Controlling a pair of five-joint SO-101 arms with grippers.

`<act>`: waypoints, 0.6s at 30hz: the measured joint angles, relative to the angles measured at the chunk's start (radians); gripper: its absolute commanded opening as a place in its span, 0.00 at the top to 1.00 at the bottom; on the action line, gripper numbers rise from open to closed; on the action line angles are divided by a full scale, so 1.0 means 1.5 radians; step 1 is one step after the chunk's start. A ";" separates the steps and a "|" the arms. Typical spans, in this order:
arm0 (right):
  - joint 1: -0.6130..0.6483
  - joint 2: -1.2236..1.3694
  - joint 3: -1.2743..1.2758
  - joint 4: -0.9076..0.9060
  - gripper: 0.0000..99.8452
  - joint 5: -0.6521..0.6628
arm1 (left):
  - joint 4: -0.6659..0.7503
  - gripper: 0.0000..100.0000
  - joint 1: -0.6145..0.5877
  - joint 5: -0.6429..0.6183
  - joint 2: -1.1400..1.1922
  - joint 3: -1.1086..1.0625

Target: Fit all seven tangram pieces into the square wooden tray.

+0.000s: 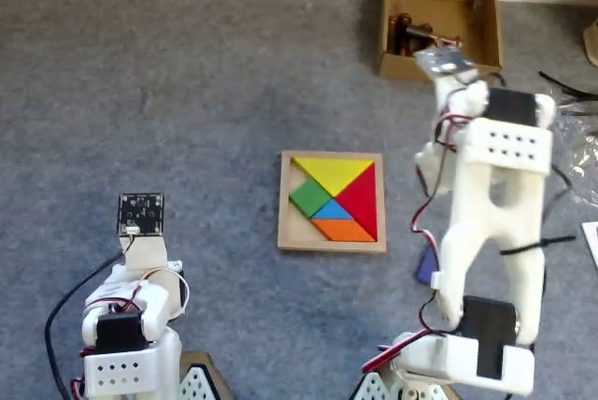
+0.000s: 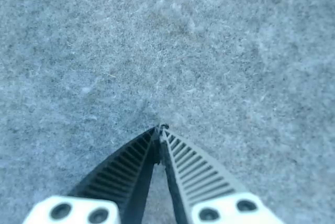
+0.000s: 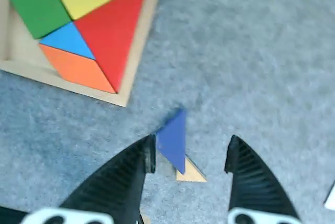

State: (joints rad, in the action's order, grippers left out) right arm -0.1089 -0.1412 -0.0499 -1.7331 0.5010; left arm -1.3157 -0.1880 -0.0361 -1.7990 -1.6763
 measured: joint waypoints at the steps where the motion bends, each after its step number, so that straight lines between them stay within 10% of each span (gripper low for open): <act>1: -0.010 -0.011 0.000 -0.002 0.80 0.000 | 0.000 1.00 0.000 0.000 0.000 0.000; 18: -0.026 -0.350 0.437 0.185 0.80 0.000 | 0.000 1.00 0.000 0.000 0.000 0.000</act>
State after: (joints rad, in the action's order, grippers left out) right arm -0.1473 -0.6659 0.6053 -1.4553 0.5010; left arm -1.3157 -0.1880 -0.0361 -1.7990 -1.6763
